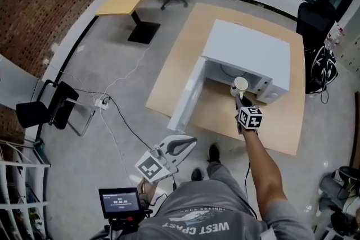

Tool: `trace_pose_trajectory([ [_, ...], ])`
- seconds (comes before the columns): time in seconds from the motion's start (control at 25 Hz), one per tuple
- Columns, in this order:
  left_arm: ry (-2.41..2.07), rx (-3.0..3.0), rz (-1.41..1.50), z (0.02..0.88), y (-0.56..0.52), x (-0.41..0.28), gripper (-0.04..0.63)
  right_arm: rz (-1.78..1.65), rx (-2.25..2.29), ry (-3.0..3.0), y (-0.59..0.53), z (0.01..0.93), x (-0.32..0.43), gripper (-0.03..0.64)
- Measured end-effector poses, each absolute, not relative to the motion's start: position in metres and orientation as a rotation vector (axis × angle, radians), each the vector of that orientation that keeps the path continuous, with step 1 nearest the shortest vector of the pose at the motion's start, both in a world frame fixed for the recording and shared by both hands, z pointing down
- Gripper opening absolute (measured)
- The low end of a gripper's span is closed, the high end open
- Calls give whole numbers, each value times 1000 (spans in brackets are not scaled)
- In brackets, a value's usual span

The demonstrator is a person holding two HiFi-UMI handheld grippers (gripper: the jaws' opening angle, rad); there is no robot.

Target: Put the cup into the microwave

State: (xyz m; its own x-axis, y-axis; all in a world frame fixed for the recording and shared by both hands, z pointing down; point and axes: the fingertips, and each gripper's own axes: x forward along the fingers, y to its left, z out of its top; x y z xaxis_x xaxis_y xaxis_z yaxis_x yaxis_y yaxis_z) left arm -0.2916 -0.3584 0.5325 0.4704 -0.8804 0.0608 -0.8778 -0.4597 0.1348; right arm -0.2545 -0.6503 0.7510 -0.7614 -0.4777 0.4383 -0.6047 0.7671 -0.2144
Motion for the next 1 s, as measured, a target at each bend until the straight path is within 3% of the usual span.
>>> trace_pose_trajectory([
  [1.0, -1579, 2191, 133, 620, -462, -337, 21, 300, 825, -2666, -874, 837, -353, 72],
])
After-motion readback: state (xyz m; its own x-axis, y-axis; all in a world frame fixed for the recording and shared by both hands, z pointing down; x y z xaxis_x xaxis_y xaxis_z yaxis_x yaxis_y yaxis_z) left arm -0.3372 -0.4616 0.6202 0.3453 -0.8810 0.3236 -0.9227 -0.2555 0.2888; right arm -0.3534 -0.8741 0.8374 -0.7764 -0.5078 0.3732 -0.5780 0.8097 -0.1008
